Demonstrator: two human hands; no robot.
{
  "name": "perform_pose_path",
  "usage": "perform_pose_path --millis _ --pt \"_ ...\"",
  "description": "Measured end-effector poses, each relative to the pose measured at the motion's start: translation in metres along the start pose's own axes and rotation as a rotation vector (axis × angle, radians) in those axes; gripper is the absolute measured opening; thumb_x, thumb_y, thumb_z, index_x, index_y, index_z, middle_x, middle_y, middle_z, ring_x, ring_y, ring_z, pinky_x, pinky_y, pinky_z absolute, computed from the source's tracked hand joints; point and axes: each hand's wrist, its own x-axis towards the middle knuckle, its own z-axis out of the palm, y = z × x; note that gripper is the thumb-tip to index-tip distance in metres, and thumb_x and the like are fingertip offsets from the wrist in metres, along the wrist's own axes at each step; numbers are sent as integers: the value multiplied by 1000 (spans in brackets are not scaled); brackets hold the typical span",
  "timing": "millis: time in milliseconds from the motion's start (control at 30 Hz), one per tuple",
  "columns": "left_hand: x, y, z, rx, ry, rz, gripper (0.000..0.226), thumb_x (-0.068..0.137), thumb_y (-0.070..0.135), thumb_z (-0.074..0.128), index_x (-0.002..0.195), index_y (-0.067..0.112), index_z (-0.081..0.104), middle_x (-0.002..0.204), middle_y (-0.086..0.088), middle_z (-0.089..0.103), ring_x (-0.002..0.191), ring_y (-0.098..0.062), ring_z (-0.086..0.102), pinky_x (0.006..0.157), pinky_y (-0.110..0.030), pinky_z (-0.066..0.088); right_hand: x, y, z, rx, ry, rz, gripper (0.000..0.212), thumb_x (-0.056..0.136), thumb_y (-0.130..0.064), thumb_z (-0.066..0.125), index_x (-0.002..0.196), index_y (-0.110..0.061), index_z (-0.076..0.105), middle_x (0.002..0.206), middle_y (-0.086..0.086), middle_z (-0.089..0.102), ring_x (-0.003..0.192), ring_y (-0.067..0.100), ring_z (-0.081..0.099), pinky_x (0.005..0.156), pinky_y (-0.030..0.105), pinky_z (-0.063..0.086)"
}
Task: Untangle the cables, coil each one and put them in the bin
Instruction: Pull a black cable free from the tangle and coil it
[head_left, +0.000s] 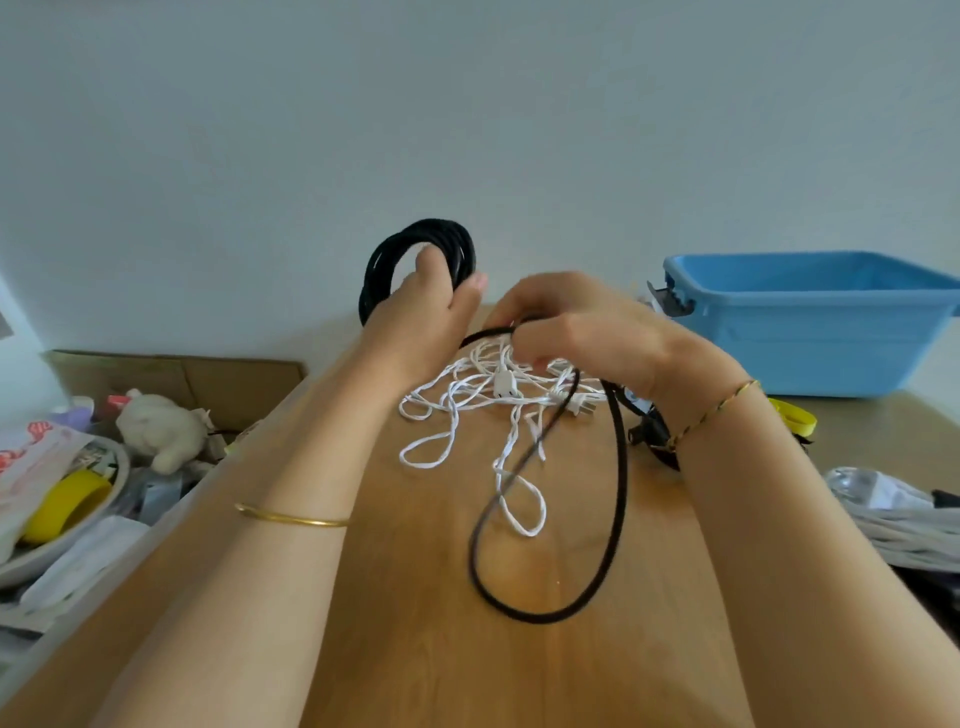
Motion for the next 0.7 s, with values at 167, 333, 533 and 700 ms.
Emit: perform_pose_path --millis 167,333,533,700 --pt "-7 7 -20 -337 -447 -180 42 96 48 44 90 8 53 61 0 44 48 -14 40 49 -28 36 2 12 -17 104 362 -78 15 87 -4 56 94 -12 67 82 8 61 73 18 57 78 40 54" --pt "-15 16 -21 -567 -766 -157 47 87 36 61 111 -5 55 52 5 30 41 -7 25 35 -18 23 10 20 -4 145 496 -126 10 90 -9 57 93 -10 67 83 3 63 64 5 52 59 25 51" --pt "-4 5 -25 -1290 -808 -269 35 85 25 42 86 1 68 40 10 33 31 1 22 27 -14 22 18 47 8 146 525 -26 19 94 -15 50 87 -18 67 54 -6 42 46 7 32 47 22 29" --pt "4 -7 -26 -1919 -700 -369 46 89 40 56 99 -5 60 44 7 41 31 -5 37 31 -14 31 20 45 22 95 210 64 19 96 -17 49 91 -22 67 54 -1 46 38 3 34 40 16 30"
